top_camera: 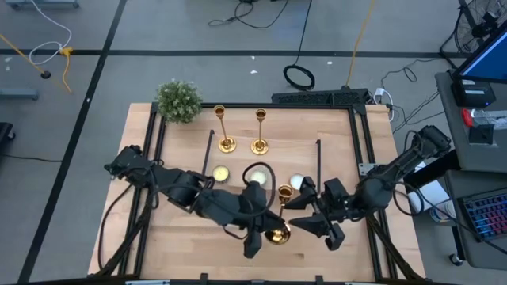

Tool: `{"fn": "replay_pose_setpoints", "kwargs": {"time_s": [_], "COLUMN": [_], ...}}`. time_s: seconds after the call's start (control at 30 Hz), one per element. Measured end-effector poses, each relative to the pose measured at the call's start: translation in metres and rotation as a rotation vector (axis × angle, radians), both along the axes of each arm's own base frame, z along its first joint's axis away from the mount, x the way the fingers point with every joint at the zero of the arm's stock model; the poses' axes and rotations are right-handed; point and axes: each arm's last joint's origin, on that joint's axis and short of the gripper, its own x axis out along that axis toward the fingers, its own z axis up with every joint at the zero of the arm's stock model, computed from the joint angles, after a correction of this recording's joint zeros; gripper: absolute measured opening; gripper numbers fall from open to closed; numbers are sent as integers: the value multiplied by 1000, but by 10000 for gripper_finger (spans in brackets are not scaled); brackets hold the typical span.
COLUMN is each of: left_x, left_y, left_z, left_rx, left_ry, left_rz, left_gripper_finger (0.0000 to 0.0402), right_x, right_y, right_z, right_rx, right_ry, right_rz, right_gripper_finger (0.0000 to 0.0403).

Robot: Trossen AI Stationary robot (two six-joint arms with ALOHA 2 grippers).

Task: Pick & Place candle stick holders
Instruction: Put the gold candle holder onto the shelf

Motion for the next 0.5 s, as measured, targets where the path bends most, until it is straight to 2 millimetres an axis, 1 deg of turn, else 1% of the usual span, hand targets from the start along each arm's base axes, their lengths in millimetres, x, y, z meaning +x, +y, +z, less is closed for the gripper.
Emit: {"fn": "replay_pose_setpoints", "kwargs": {"time_s": [0.07, 0.23, 0.5], "left_x": [1, 8, 10], "left_y": [1, -2, 1], "left_z": [0, -10, -9], "left_rx": [-11, 0, 7], "left_ry": [5, 32, 20], "left_rz": [-29, -45, -38], "left_gripper_finger": [15, 15, 15], "right_x": [0, 2, 5], "right_y": [-1, -5, -7], "right_z": [2, 2, 0], "right_rx": [-3, -1, -2], "right_ry": [-25, -24, 0], "right_rz": [-10, -23, -26], "right_gripper_finger": [201, 201, 201]}}
